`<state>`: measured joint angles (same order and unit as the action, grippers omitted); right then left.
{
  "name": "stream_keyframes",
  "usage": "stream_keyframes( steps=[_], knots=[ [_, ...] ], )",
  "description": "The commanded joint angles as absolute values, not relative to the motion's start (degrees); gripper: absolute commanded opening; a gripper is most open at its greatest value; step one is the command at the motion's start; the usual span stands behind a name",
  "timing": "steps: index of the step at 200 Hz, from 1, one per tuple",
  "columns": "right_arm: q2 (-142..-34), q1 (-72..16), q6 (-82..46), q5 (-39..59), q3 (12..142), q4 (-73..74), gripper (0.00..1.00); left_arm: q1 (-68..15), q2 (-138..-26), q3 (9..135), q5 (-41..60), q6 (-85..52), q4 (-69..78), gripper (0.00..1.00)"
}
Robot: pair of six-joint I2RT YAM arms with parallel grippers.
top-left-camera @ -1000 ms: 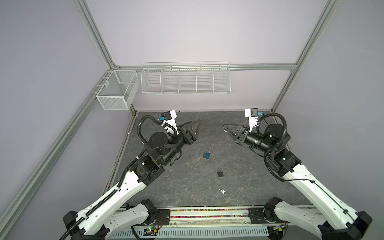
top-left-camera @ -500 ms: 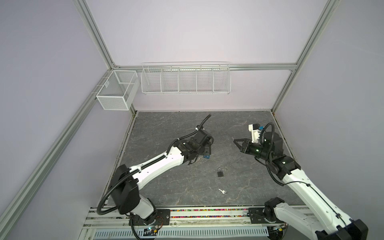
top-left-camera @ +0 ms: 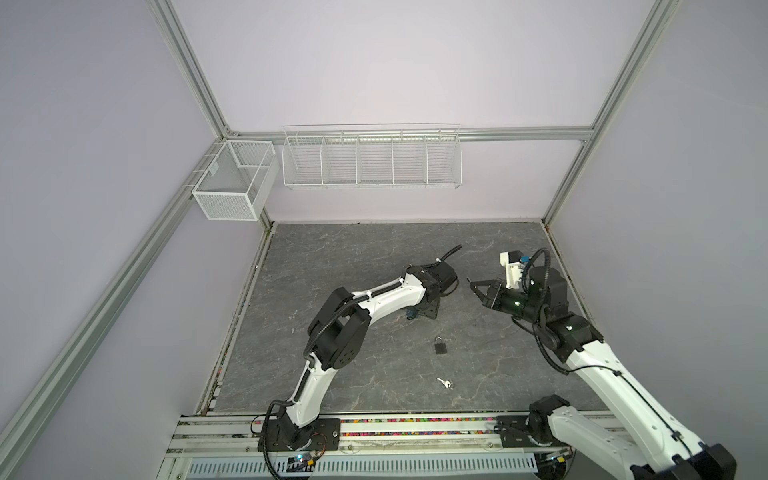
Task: Unlock with the key
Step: 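Lower the left gripper over the blue padlock while the right arm lowers, then close the left gripper on the blue padlock body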
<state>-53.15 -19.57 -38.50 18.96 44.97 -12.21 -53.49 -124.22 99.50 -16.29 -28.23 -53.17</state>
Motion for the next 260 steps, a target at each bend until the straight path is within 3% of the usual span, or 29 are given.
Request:
stream_keyframes(
  steps=[1,107,152,211,260],
  knots=[
    [-52.30,-19.17,-37.96,19.25,44.12,-11.47,0.06,-53.31,-125.86,102.58,-18.01,-28.65,-59.29,0.73],
    [-52.86,-18.91,-39.55,20.68,43.07,-9.05,0.06,-49.95,-126.58,98.71,-8.23,-28.12,-54.05,0.59],
    [-53.83,-18.98,-40.33,21.62,42.95,-8.00,0.06,-49.53,-126.91,99.40,-7.12,-28.66,-54.33,0.49],
    [-53.80,-18.92,-40.74,21.62,42.63,-7.65,0.06,-49.41,-125.70,96.93,-5.69,-29.26,-54.28,0.48],
    [-53.88,-18.92,-40.73,22.06,42.53,-7.29,0.06,-48.18,-123.98,93.98,-5.77,-31.47,-52.34,0.39]
  ],
)
